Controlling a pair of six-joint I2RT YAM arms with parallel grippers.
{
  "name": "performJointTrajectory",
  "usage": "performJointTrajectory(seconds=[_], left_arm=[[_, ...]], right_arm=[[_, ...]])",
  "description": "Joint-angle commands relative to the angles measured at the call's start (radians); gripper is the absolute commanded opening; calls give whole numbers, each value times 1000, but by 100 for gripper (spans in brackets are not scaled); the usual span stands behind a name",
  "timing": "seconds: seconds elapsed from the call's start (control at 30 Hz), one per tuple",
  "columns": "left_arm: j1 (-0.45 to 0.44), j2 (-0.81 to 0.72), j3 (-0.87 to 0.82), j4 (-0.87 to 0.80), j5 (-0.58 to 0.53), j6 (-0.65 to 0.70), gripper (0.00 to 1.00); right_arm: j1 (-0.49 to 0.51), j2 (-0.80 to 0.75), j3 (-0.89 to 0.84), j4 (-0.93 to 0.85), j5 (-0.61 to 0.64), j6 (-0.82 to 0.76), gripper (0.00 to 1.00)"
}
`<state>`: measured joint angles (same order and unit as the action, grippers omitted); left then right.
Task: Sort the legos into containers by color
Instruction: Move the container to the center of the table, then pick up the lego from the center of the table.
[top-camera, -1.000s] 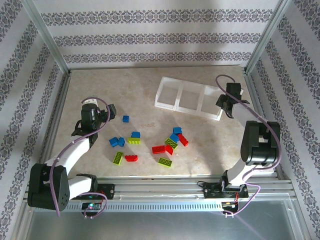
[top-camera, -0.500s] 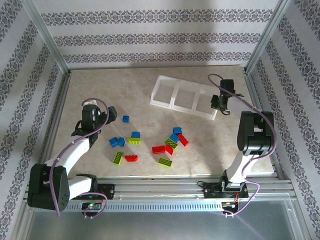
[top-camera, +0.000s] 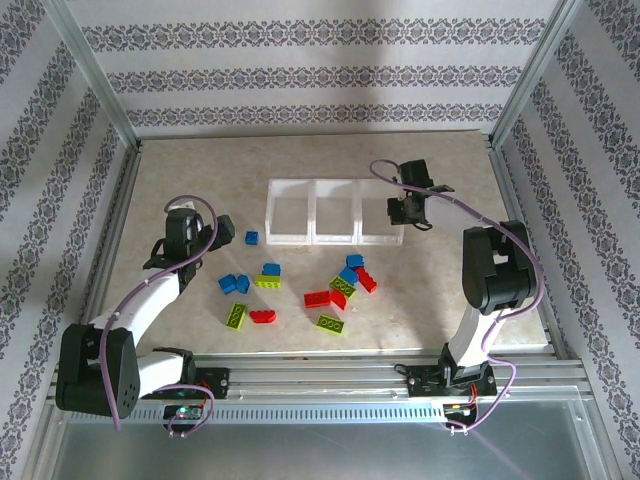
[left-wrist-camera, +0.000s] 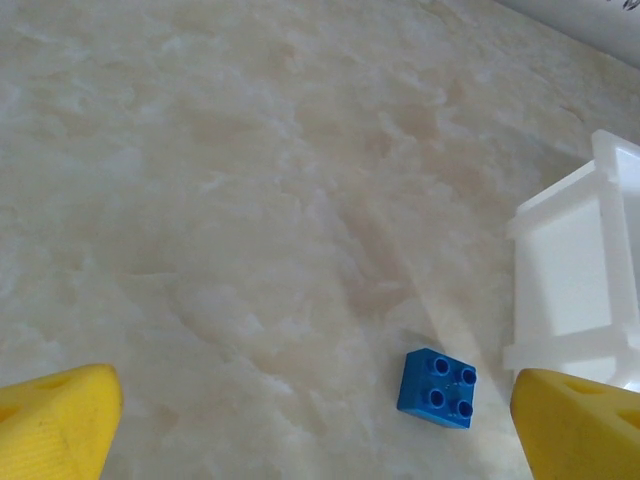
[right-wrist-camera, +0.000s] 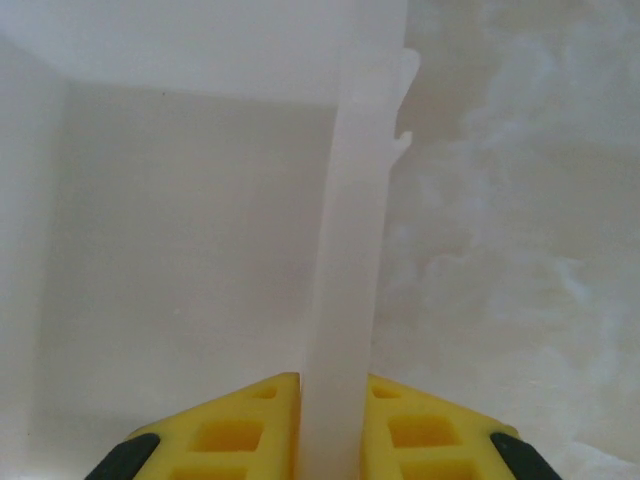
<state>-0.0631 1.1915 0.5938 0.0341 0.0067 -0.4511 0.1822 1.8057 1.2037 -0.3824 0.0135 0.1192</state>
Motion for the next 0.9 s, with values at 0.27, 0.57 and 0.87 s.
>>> performJointTrajectory(seconds=[0.27, 0.57, 0.87], left_arm=[[8, 3, 21, -63, 43, -19, 100], [8, 54, 72, -138, 117, 19, 100], [-74, 304, 266, -331, 123, 93, 96]], right_arm=[[22, -41, 29, -91, 81, 16, 49], [21, -186, 2, -117, 140, 116, 65], [29, -425, -151, -123, 176, 247, 77]])
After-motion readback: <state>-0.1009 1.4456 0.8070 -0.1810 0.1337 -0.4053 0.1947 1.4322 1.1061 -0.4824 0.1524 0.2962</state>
